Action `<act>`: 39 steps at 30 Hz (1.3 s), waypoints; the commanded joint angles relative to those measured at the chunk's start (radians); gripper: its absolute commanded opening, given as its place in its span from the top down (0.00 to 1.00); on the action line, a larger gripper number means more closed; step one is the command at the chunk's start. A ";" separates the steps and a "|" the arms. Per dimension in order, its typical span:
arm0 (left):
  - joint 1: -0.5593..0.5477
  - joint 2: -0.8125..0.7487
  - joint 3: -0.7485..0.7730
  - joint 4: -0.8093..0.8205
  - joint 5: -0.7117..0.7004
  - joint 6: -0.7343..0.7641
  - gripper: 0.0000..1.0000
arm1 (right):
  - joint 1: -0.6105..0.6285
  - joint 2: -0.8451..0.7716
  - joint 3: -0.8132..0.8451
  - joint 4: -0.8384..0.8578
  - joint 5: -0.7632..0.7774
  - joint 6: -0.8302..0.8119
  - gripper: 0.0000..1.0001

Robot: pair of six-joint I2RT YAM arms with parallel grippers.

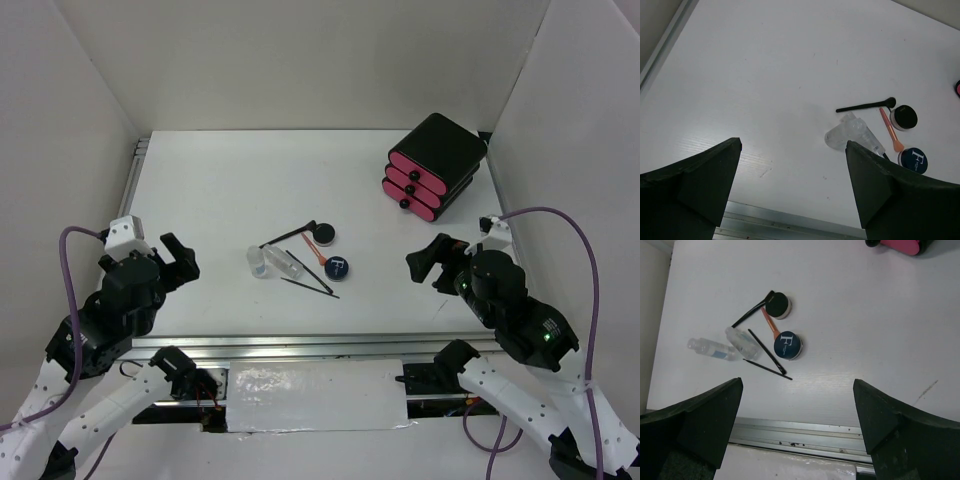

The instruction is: Organize the makeup

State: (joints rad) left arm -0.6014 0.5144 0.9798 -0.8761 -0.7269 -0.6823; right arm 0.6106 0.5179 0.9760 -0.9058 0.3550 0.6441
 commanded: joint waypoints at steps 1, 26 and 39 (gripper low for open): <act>0.006 -0.005 -0.006 0.042 0.014 0.021 0.01 | -0.003 0.008 0.020 0.042 0.016 0.020 0.00; 0.005 0.131 -0.030 0.118 0.179 0.121 0.01 | 0.077 1.296 0.722 -0.230 0.829 -0.260 0.00; -0.008 0.207 -0.030 0.126 0.228 0.145 0.01 | -0.038 1.524 0.741 0.089 0.981 -0.550 0.03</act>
State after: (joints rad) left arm -0.5995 0.7139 0.9440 -0.7891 -0.5243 -0.5705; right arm 0.5850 2.0502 1.7252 -0.9699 1.2438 0.2073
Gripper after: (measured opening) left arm 0.994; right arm 0.976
